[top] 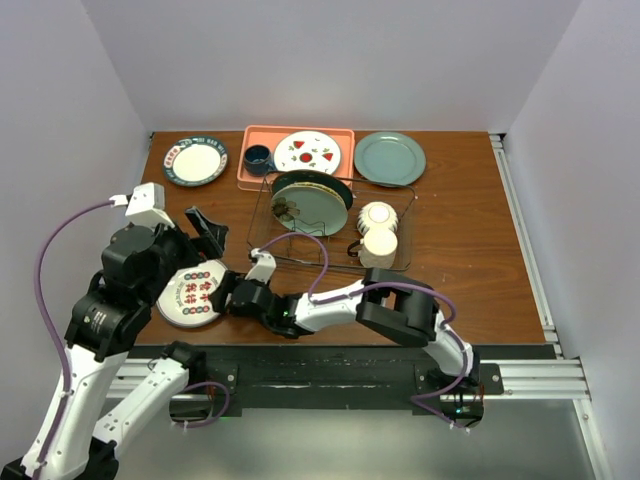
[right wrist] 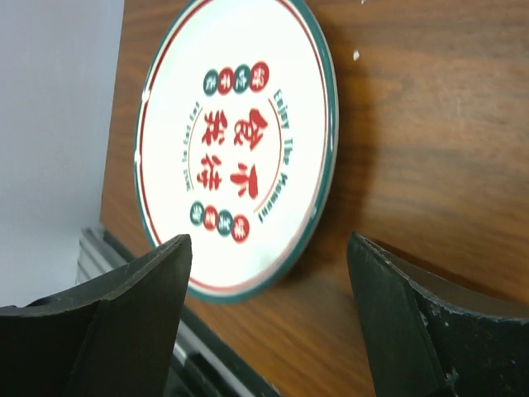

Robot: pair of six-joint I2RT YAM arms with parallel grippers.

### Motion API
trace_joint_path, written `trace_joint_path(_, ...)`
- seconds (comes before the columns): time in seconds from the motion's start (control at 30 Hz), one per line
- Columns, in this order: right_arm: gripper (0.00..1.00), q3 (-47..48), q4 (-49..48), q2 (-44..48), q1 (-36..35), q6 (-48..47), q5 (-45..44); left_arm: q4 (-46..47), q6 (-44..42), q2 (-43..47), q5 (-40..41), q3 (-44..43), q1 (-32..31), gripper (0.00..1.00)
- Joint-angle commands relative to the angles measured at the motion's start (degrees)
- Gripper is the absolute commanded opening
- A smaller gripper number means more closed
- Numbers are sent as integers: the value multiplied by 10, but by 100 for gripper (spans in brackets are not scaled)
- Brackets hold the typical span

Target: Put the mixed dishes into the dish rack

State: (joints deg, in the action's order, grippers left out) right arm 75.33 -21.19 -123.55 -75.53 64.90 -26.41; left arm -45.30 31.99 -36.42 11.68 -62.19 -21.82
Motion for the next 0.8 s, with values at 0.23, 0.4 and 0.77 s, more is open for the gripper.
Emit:
trace_joint_path(0.23, 68, 125, 91, -76, -2, 47, -99, -34, -29, 21, -39, 0, 0, 100)
trace_joint_path(0.4, 50, 168, 179, -98, -1, 58, -116, -37, -22, 27, -44, 3, 0, 100)
trace_joint_path(0.77, 0, 99, 235, -29, -1, 67, -178, -48, -13, 36, -46, 10, 0, 100)
